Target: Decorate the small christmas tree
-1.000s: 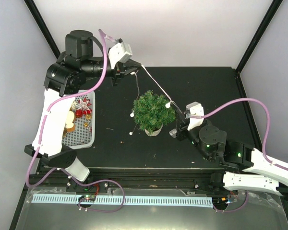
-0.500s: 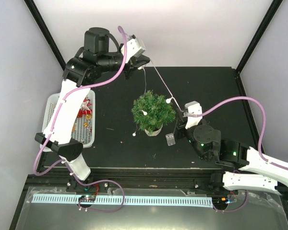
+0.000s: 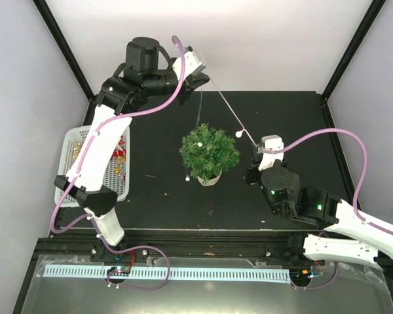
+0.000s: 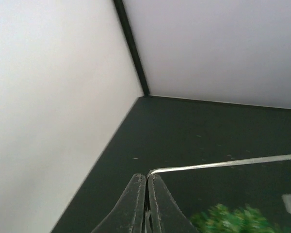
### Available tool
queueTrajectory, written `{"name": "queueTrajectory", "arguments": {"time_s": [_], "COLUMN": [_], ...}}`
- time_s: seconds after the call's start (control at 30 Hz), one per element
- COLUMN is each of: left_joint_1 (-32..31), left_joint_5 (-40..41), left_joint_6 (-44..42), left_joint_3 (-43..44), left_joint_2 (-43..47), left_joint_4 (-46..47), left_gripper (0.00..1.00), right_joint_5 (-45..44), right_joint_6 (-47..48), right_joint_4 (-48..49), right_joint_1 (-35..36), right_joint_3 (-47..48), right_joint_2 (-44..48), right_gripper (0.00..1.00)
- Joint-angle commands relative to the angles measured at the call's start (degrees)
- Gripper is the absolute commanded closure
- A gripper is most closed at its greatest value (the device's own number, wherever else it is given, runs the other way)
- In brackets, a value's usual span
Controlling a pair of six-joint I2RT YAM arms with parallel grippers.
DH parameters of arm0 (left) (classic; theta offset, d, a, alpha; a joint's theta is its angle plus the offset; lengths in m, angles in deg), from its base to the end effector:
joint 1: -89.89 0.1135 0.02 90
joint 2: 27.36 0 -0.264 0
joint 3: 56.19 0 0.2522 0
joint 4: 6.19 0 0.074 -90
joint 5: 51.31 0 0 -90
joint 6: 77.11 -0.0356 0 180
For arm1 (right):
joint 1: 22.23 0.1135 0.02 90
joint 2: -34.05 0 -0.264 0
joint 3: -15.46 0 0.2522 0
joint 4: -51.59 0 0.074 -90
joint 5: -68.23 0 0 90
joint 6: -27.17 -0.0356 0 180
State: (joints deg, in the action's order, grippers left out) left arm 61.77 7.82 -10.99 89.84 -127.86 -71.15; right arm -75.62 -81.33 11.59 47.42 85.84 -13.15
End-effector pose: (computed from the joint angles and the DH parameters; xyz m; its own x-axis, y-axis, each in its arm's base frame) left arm 0.2942 -0.1780 0.5183 0.0683 0.3575 -0.9314 0.8789 0.4202 0.2257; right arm 0.0838 0.1432 0.3790 -0.1856 0.0378 -0.9819 -0.2377 0.9679 0.0821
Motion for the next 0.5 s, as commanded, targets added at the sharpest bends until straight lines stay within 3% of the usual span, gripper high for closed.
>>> {"name": "queueTrajectory", "arguments": {"time_s": [0.0, 0.47], "left_joint_1": [4.93, 4.79], "left_joint_5": [21.83, 22.09], "left_joint_6": [1.89, 3.05], "left_joint_3": [5.28, 7.22], "left_joint_2": [-1.61, -7.17], "left_joint_4": [18.28, 18.07], "left_gripper": [0.96, 0.96], "right_joint_5": [-3.66, 3.96], "right_joint_6": [-6.82, -10.84], "right_joint_4": [-15.52, -17.11], "right_joint_1": [-4.04, -11.33], "right_joint_3": [0.3, -1.25], "right_joint_2": [-0.3, -3.51], "right_gripper": [0.99, 0.99]}}
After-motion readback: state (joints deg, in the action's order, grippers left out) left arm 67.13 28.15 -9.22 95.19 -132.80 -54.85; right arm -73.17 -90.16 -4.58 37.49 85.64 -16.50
